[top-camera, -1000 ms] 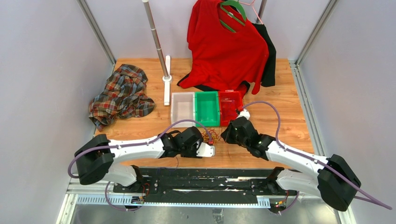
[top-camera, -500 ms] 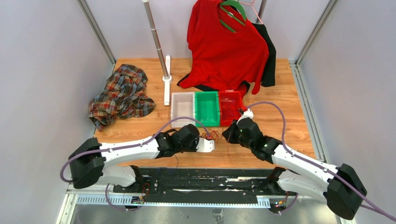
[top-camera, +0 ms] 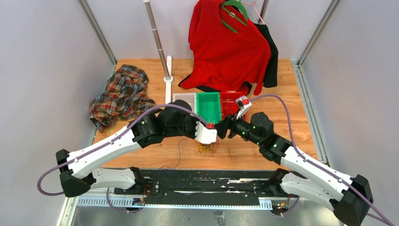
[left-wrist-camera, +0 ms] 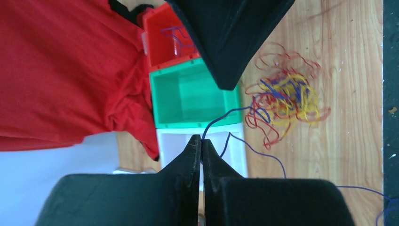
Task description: Untangle the cables
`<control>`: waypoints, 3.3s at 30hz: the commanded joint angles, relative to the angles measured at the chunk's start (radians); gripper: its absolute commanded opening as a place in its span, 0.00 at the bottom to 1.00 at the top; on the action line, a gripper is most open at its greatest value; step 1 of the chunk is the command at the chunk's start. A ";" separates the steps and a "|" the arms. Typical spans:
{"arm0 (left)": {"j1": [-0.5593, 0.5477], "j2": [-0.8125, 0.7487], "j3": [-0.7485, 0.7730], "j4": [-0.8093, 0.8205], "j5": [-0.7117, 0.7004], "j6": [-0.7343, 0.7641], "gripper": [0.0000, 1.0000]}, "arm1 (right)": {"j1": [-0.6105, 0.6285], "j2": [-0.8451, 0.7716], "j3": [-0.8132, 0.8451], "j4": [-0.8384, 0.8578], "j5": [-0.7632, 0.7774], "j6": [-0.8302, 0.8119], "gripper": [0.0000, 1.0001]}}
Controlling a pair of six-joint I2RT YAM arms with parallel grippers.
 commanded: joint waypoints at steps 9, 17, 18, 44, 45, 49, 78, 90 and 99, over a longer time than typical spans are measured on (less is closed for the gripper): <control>0.001 -0.009 0.225 -0.201 0.026 0.150 0.00 | 0.080 0.097 0.194 0.138 -0.178 -0.122 0.58; -0.005 -0.026 0.268 -0.225 0.013 0.157 0.01 | 0.173 0.150 0.211 0.139 -0.104 -0.149 0.50; -0.005 -0.029 0.269 -0.223 0.013 0.159 0.01 | 0.179 0.155 0.212 0.141 -0.088 -0.148 0.48; -0.014 -0.046 0.413 -0.308 0.180 0.079 0.00 | 0.308 0.307 0.222 0.271 0.194 -0.145 0.44; -0.015 -0.046 0.418 -0.310 0.181 0.079 0.00 | 0.315 0.318 0.224 0.275 0.203 -0.153 0.44; -0.013 -0.042 0.456 -0.326 0.179 0.084 0.00 | 0.320 0.342 0.202 0.264 0.262 -0.151 0.34; -0.014 0.058 0.847 -0.268 0.055 0.288 0.00 | 0.318 0.237 0.121 0.204 0.370 -0.182 0.64; -0.014 0.175 0.825 -0.047 0.055 0.254 0.00 | 0.144 0.024 0.073 0.048 0.573 -0.158 0.60; -0.018 0.318 0.886 0.203 0.054 0.278 0.00 | -0.049 -0.114 0.069 -0.076 0.595 -0.137 0.58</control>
